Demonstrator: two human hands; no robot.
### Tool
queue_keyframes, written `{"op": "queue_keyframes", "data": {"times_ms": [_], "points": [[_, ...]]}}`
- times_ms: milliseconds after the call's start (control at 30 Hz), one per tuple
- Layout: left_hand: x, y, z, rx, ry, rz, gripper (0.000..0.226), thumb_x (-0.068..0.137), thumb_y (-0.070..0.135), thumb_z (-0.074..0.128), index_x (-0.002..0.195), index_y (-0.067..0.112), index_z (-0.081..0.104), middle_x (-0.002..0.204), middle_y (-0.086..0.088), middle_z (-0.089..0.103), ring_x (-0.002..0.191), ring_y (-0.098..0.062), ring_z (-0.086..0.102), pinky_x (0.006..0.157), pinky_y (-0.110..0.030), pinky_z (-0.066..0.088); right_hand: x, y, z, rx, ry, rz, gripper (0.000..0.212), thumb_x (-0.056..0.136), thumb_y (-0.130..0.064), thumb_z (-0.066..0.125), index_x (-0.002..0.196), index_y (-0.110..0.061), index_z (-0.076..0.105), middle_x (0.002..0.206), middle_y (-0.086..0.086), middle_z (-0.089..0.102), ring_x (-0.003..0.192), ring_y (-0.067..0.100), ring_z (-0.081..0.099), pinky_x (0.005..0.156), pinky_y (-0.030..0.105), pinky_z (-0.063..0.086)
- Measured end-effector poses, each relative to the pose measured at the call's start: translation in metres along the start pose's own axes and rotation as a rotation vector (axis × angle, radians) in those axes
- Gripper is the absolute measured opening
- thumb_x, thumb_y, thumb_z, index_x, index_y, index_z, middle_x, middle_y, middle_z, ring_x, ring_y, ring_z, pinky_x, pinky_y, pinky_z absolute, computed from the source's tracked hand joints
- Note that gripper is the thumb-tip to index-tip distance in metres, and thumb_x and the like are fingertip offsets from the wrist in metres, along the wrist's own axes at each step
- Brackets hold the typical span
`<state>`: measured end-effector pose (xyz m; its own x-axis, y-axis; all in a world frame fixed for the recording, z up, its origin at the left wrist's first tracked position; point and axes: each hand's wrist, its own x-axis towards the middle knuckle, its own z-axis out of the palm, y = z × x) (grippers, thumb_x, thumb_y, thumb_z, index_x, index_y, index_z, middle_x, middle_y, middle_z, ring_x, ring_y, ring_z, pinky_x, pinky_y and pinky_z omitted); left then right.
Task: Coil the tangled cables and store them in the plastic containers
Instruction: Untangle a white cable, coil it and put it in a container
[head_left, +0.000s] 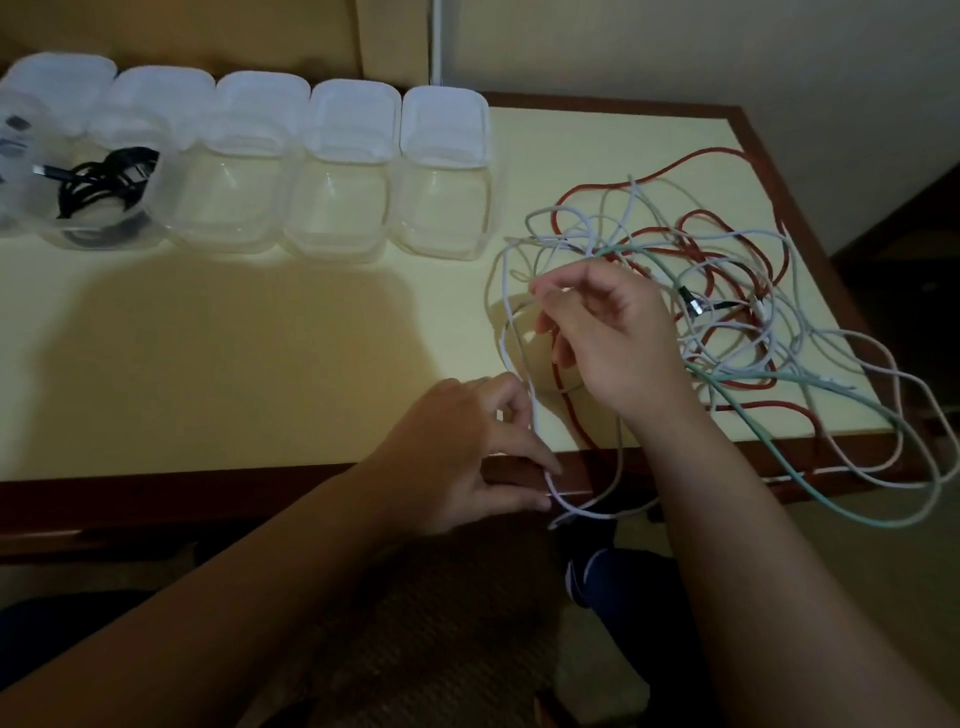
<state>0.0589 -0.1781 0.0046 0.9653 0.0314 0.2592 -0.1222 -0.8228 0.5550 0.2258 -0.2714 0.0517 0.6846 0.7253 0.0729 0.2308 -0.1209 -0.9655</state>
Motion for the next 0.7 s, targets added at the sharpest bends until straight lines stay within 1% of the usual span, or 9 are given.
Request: {"op": "queue_keyframes", "data": {"times_ms": [67,133,267,333,400,467,533,600,700], "points": [[-0.002,0.001,-0.002,-0.114,0.044,-0.03,0.012,0.089,0.041,0.079,0.095,0.03,0.078,0.096,0.014,0.049,0.078,0.011,0.046,0.071,-0.021,0.033,0.0,-0.002,0.001,0.013,-0.059,-0.007,0.01,0.1,-0.007,0.065,0.095,-0.004,0.073,0.075,0.023,0.068,0.054,0.009,0.058,0.052,0.024,0.047],[-0.003,0.002,-0.008,-0.267,0.099,-0.113,0.006,0.094,0.027,0.074,0.095,0.021,0.072,0.094,0.013,0.051,0.079,0.002,0.051,0.072,-0.015,0.035,-0.002,-0.002,0.001,0.0,-0.139,0.001,0.012,0.101,-0.01,0.065,0.093,-0.006,0.073,0.073,0.013,0.069,0.055,0.01,0.057,0.053,0.024,0.047],[-0.005,-0.003,-0.029,-0.526,0.189,-0.351,0.017,0.1,0.037,0.056,0.096,0.021,0.061,0.084,-0.011,0.053,0.073,-0.02,0.05,0.07,-0.031,0.041,-0.006,-0.003,-0.003,-0.049,-0.283,0.027,0.037,0.108,-0.027,0.057,0.086,-0.001,0.072,0.069,0.007,0.068,0.056,0.018,0.058,0.056,0.025,0.045],[-0.005,-0.006,-0.038,-0.662,0.266,-0.471,0.018,0.1,0.032,0.053,0.09,0.019,0.059,0.073,-0.005,0.048,0.067,-0.015,0.048,0.068,-0.027,0.043,-0.006,-0.006,-0.007,-0.062,-0.342,0.013,0.048,0.11,-0.032,0.05,0.08,-0.002,0.073,0.066,0.009,0.068,0.054,0.025,0.058,0.058,0.028,0.046],[-0.002,-0.008,-0.048,-0.933,0.405,-0.586,0.021,0.1,0.025,0.052,0.083,0.018,0.06,0.071,0.001,0.046,0.062,-0.014,0.045,0.066,-0.031,0.046,-0.007,-0.009,-0.012,-0.094,-0.39,-0.015,0.052,0.108,-0.032,0.05,0.075,-0.001,0.074,0.061,0.012,0.067,0.053,0.032,0.059,0.06,0.032,0.047],[0.0,-0.011,-0.061,-1.227,0.558,-0.66,0.028,0.104,0.018,0.048,0.077,0.016,0.056,0.073,0.003,0.046,0.057,-0.014,0.039,0.061,-0.033,0.045,-0.007,-0.008,-0.016,-0.163,-0.381,-0.037,0.048,0.101,-0.033,0.053,0.069,-0.004,0.072,0.057,0.014,0.063,0.053,0.031,0.059,0.06,0.034,0.046],[-0.004,-0.016,-0.079,-1.434,0.621,-0.665,0.031,0.104,0.019,0.041,0.074,0.02,0.049,0.075,0.007,0.045,0.056,-0.013,0.033,0.06,-0.031,0.042,-0.007,-0.006,-0.02,-0.273,-0.304,-0.098,0.041,0.095,-0.028,0.051,0.064,-0.007,0.066,0.056,0.013,0.057,0.055,0.025,0.056,0.059,0.035,0.043],[-0.009,-0.026,-0.091,-1.386,0.653,-0.693,0.031,0.1,0.02,0.038,0.069,0.023,0.043,0.073,0.004,0.039,0.056,-0.016,0.029,0.06,-0.032,0.037,-0.007,-0.005,-0.018,-0.361,-0.192,-0.195,0.036,0.096,-0.023,0.048,0.065,-0.008,0.06,0.056,0.01,0.049,0.056,0.022,0.05,0.057,0.04,0.04],[-0.018,-0.038,-0.087,-0.737,0.617,-0.76,0.033,0.097,0.023,0.042,0.066,0.019,0.051,0.071,-0.008,0.04,0.057,-0.019,0.037,0.063,-0.037,0.033,-0.008,-0.007,-0.01,-0.455,-0.067,-0.322,0.035,0.104,-0.023,0.046,0.076,-0.008,0.06,0.053,0.0,0.046,0.052,0.018,0.047,0.051,0.039,0.036]]}}
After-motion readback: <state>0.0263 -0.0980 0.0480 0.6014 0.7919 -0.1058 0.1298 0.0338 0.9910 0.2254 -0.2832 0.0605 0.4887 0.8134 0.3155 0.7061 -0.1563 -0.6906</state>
